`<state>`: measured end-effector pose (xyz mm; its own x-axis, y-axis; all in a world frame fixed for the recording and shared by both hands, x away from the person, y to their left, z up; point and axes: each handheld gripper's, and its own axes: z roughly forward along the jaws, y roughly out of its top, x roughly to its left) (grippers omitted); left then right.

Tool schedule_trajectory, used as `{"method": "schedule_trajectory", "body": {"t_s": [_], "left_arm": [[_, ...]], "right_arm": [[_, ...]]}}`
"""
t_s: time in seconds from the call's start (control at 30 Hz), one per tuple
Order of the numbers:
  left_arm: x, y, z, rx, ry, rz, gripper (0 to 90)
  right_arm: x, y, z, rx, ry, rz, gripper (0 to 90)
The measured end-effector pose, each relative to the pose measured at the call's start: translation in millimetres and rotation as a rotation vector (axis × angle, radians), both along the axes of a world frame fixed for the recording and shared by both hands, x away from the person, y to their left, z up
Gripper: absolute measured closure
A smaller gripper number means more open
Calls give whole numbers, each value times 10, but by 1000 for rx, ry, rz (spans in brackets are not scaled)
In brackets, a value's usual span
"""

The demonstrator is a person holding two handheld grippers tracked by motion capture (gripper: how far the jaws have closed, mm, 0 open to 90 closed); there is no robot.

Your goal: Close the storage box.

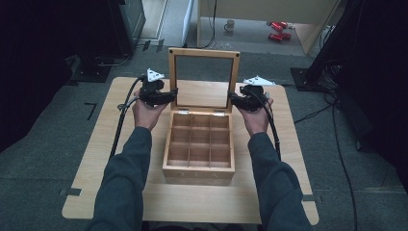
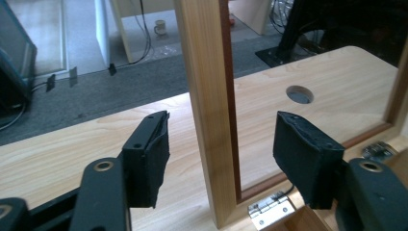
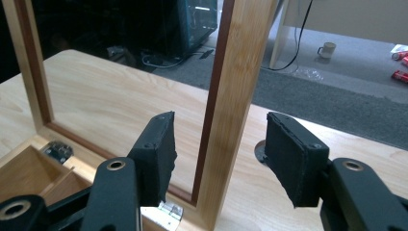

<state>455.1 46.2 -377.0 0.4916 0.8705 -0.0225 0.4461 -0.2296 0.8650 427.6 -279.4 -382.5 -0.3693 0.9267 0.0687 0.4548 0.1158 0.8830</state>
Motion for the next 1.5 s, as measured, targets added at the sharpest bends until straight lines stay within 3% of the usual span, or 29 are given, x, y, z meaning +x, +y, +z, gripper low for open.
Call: {"method": "schedule_trajectory", "body": {"t_s": [0.07,0.2,0.3,0.53,0.8,0.87,1.07,1.37,1.5], "left_arm": [[20,-9,-21,-19,11,-3,374],[53,-49,-65,3,25,-1,353],[70,-55,-74,-11,31,-5,345],[128,-74,-99,-27,50,2,340],[210,-87,-188,-34,89,8,344],[217,-100,-203,-34,89,13,347],[217,-149,-207,-38,86,-6,368],[200,-183,-184,-42,86,-13,399],[193,-197,-165,-28,97,1,417]], "right_arm": [[27,-3,-8,5,11,-1,438],[71,6,-16,-2,22,1,409],[136,-2,-1,17,37,7,363],[180,-7,-25,7,32,8,324],[224,-11,-50,9,33,9,334],[245,-5,-46,-2,45,15,337],[266,54,41,19,20,36,382],[274,103,-2,11,30,42,399],[275,103,-7,30,26,37,403]]}}
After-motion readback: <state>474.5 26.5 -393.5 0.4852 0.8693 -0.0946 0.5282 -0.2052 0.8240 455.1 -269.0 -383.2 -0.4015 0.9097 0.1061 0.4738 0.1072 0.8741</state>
